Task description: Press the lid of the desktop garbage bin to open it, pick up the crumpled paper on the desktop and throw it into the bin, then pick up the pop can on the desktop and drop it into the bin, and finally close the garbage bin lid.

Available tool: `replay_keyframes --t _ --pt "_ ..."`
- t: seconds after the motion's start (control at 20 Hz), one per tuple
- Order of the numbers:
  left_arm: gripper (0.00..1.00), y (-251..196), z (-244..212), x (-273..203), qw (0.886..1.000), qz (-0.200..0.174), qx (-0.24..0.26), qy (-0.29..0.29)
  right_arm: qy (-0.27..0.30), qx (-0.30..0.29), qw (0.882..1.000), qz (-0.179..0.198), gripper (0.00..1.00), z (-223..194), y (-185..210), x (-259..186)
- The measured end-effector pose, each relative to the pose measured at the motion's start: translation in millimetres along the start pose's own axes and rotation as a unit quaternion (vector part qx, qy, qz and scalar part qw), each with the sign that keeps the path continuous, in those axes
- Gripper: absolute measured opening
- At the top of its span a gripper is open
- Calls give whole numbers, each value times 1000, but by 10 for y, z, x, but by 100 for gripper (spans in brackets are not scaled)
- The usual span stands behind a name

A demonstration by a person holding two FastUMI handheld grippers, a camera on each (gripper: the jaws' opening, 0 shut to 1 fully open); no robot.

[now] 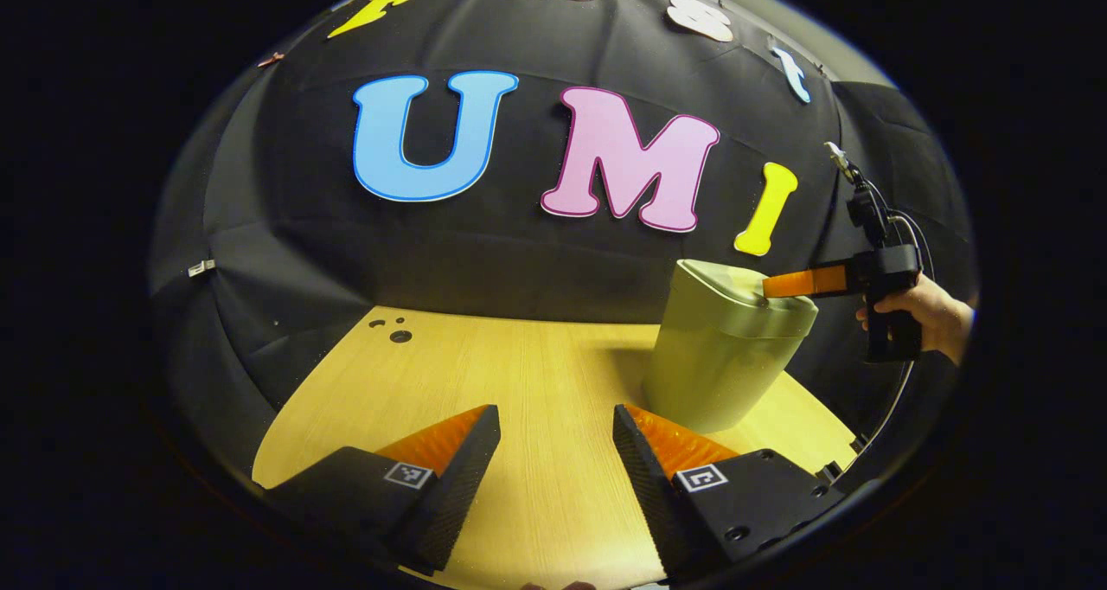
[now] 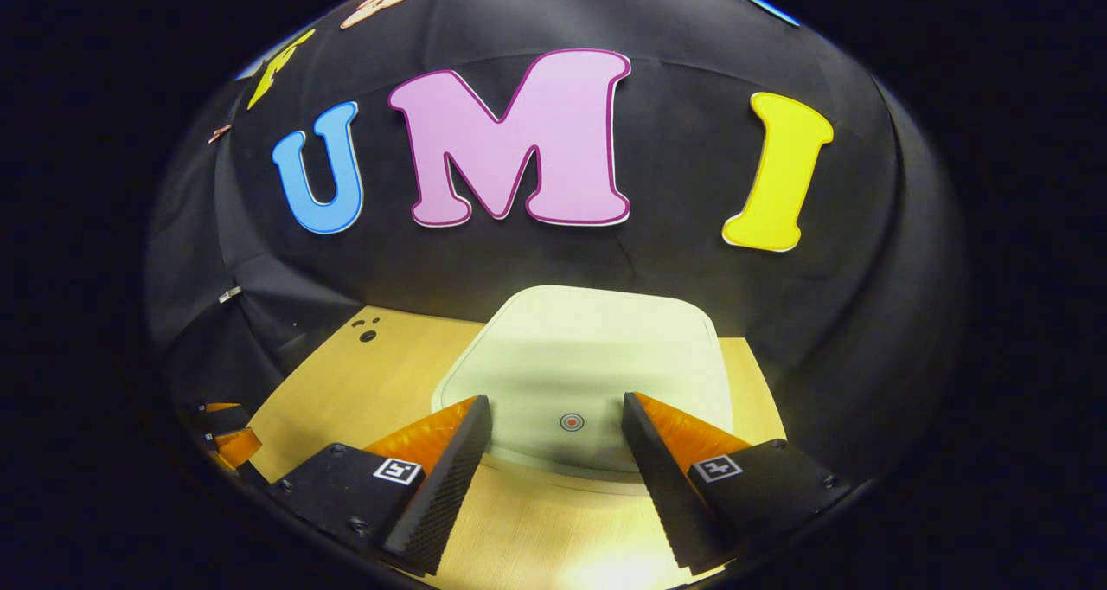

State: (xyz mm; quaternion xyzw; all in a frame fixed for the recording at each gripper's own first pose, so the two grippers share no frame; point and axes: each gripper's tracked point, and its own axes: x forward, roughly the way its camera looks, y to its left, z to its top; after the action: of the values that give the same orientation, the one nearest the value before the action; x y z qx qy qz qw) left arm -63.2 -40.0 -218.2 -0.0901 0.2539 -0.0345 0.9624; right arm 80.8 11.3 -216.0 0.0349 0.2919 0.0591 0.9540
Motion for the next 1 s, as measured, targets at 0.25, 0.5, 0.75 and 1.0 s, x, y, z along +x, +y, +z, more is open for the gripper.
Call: replay_keyframes --t 0.25,0.5,0.75,1.0 --pt "87 -44 -11 33 1000 -2 2 2 -18 -53 998 -2 98 -83 19 -39" --pt "87 -81 26 47 1000 -9 17 -1 -25 0 1000 1 97 -27 24 -53" --pt "87 -64 75 49 1000 -9 19 -4 -30 45 999 4 98 46 41 -81" --pt "87 -29 93 62 1000 -10 19 -7 -66 41 997 18 99 189 160 -331"
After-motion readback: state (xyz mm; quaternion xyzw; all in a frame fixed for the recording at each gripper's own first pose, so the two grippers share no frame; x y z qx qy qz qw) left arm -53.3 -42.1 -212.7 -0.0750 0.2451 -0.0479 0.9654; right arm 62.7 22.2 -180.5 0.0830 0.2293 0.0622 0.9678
